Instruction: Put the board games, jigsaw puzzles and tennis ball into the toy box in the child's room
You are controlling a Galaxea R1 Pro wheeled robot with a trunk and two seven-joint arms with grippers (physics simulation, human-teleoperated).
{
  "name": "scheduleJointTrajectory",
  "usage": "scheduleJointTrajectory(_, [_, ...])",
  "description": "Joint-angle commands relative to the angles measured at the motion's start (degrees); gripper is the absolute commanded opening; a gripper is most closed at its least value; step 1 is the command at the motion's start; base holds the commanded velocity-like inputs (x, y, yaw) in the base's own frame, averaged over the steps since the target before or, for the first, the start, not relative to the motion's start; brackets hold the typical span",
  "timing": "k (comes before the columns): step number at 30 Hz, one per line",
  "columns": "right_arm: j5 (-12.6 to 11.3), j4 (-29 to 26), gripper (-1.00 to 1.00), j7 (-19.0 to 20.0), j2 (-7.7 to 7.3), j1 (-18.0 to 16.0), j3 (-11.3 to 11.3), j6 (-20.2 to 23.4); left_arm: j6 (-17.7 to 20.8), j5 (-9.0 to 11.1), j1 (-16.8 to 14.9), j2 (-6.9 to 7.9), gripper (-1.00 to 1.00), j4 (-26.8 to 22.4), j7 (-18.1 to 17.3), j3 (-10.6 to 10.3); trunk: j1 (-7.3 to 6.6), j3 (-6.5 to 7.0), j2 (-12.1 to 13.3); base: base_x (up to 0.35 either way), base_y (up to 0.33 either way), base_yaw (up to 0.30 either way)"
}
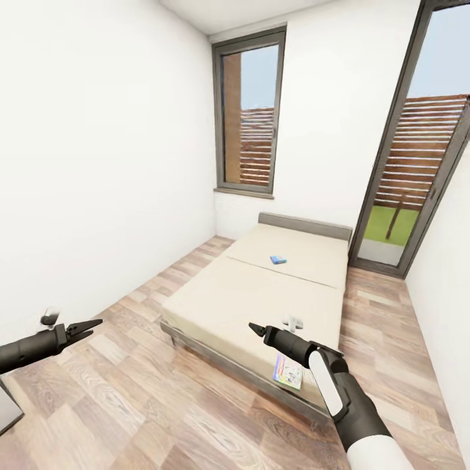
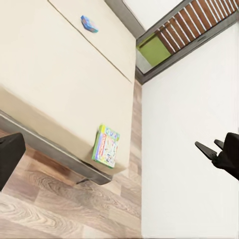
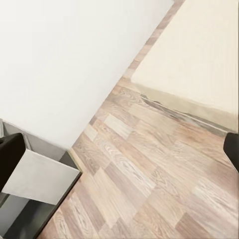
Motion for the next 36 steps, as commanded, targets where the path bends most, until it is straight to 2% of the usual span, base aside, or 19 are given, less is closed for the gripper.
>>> scheduleJointTrajectory(1, [-0.28,-0.02,1.0,-0.01,0.03,-0.06,-0.05,0.33,0.54,0.15,-0.03,0.02,1.0,-0.01,-0.1,0.04,0.04,-0.1,-0.13,0.0,0.0,-0.272])
scheduleJointTrajectory(36, [-0.28,0.0,1.0,-0.01,0.03,-0.06,-0.05,0.31,0.54,0.15,-0.03,0.02,1.0,-0.01,-0.1,0.04,0.04,1.23,-0.13,0.0,0.0,-0.272])
